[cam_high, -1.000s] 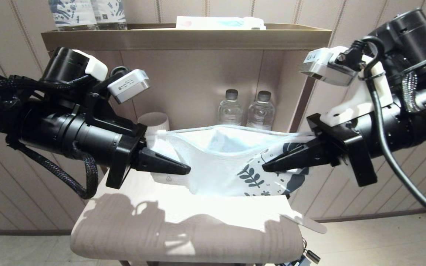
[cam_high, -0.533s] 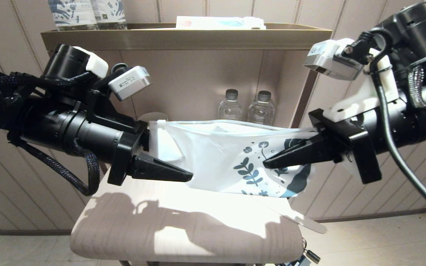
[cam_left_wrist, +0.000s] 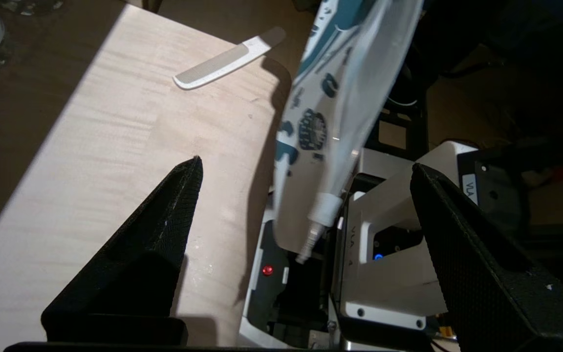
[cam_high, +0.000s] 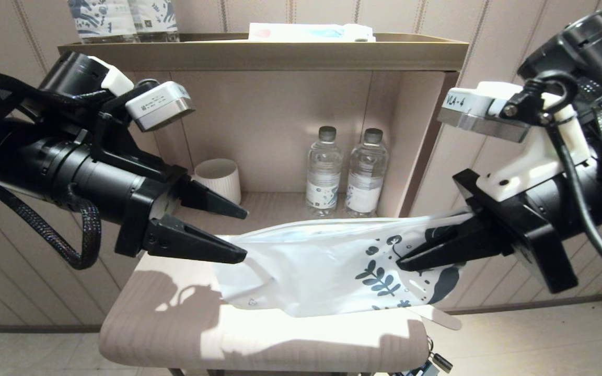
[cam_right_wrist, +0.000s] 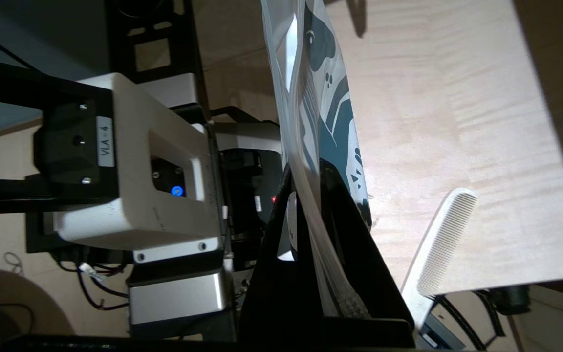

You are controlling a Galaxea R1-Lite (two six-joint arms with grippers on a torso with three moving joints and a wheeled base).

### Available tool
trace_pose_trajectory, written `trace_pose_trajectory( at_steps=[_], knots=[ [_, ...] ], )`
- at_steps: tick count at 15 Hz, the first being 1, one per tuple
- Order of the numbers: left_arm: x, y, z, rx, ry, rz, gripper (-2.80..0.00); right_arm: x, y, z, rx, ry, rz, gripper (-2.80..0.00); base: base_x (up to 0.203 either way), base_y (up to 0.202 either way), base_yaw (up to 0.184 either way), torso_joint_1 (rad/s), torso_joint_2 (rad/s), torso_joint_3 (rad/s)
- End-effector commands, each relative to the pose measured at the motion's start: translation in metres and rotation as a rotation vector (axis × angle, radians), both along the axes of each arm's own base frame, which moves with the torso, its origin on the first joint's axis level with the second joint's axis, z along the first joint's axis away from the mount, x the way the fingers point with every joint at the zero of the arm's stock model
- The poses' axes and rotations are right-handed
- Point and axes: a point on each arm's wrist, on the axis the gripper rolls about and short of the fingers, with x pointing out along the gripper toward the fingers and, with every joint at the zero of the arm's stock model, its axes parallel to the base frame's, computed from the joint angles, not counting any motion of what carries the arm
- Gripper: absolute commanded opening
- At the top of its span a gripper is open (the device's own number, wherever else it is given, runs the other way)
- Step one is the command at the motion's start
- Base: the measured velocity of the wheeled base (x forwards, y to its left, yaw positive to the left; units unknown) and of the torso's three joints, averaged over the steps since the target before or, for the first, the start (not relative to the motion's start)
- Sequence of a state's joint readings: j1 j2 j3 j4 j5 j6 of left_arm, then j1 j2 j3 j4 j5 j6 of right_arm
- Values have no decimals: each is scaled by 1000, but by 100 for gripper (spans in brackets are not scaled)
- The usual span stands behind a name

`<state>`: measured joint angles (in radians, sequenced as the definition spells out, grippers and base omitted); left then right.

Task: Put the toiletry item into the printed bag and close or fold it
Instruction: Open the storage bag, then hand it to the other hand

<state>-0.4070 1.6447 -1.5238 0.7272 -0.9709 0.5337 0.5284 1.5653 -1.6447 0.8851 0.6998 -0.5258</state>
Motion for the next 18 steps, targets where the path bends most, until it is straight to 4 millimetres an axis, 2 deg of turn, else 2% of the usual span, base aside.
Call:
trace_pose_trajectory(
  at_steps=[1, 4, 7, 13, 18],
  knots=[
    [-2, 2, 6, 3, 4, -6, 0, 2, 3, -1, -19, -31, -4, -280, 0, 0, 0, 0, 0, 0],
    [-8, 3, 5, 6, 15, -95, 0, 4, 6, 3, -7, -87, -8, -280, 0, 0, 0, 0, 0, 0],
    [-11, -5, -1, 6, 43, -173, 0, 5, 11, 6, 14, -120, 7, -280, 0, 0, 0, 0, 0, 0],
    [-9, -8, -8, 3, 75, -188, 0, 7, 18, 7, 30, -142, 29, -280, 0, 0, 0, 0, 0, 0],
    [-6, -9, -11, 7, 79, -187, 0, 5, 16, 7, 30, -140, 26, -280, 0, 0, 0, 0, 0, 0]
  ],
)
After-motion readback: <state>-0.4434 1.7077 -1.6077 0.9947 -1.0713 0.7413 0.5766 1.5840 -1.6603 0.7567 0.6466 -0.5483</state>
